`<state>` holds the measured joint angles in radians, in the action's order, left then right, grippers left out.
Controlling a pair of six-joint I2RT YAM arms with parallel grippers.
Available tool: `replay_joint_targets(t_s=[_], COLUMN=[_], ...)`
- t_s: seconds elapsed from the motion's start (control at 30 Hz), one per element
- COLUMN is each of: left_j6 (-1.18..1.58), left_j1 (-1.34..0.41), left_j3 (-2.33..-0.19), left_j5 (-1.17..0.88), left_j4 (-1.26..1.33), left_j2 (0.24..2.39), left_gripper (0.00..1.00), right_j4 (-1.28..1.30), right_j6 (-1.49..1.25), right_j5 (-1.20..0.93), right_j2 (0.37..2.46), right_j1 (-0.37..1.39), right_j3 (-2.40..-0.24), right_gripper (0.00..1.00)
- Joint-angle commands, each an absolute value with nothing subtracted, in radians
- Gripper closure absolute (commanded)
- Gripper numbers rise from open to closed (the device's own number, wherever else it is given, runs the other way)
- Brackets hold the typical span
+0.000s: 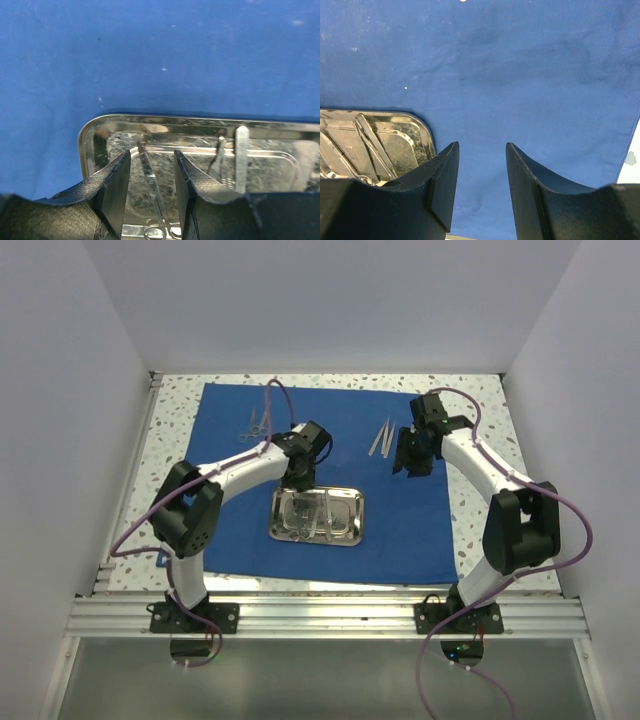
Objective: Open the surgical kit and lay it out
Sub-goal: Pick up the medical item from the container.
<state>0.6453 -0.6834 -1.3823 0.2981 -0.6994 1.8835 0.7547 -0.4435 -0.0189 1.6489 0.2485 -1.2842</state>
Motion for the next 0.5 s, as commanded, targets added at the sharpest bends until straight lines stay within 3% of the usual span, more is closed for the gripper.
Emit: replay_joint_targets(t_s=[0.0,0.47], left_j6=[0.69,0.699], left_j1=[-0.664,-0.644], left_j3=[-1.351,-1.279], left_j5=[0.337,0.284], left_j4=[-0.641,-0.577], left_j2=[1.871,1.913], left_gripper=[0.57,0.6], right_j4=[0.765,0.782], right_j6=[-0.42,-0.416], right_j5=[-0.02,-0.011], right_j2=[1.661,1.69], right_j1=[0.25,0.252], right_j3=[-1.282,-1.298], right_gripper=[0.54,0.54])
